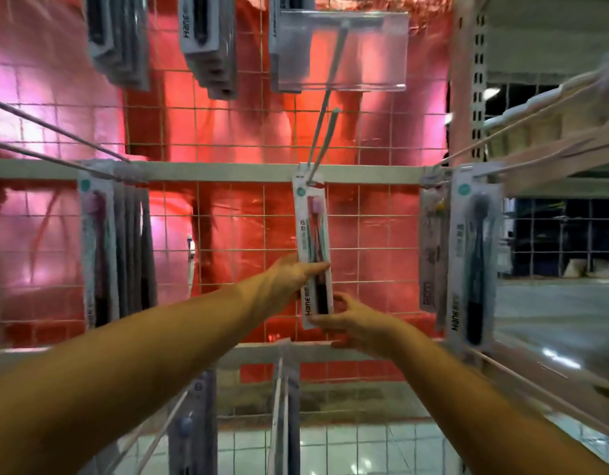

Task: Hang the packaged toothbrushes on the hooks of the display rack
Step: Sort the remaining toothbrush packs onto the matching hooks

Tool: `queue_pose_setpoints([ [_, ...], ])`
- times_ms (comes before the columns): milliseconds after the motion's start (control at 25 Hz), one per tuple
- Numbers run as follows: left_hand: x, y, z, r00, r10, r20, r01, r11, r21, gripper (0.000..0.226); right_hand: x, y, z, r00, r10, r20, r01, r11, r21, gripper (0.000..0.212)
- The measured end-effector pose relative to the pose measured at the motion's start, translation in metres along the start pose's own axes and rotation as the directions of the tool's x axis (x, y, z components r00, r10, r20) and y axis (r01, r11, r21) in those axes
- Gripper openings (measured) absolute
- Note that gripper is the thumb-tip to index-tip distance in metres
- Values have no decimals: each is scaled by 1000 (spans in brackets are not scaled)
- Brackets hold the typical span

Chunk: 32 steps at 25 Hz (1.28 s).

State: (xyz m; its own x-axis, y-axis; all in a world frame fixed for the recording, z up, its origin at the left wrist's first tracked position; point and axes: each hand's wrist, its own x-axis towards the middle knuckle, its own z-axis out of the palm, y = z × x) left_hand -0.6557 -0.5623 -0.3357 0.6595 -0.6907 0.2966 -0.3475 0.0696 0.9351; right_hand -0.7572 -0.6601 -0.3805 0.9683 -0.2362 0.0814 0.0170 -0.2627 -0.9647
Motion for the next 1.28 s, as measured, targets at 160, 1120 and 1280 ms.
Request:
queue_pose_setpoints([
  [160, -16, 8, 0, 993, 32, 111, -26, 998, -54, 26, -18, 26, -18, 991, 131, 28, -131, 991, 2, 71],
  [1120, -190, 32, -185, 992, 129, 13, -128, 990, -55, 27, -42, -65, 110, 974, -225, 10, 189, 794, -577, 14],
  [1280, -215, 15, -231, 993, 104, -53, -108, 990, -85, 43, -36, -70, 143, 975, -164, 147, 220, 700, -680, 13],
])
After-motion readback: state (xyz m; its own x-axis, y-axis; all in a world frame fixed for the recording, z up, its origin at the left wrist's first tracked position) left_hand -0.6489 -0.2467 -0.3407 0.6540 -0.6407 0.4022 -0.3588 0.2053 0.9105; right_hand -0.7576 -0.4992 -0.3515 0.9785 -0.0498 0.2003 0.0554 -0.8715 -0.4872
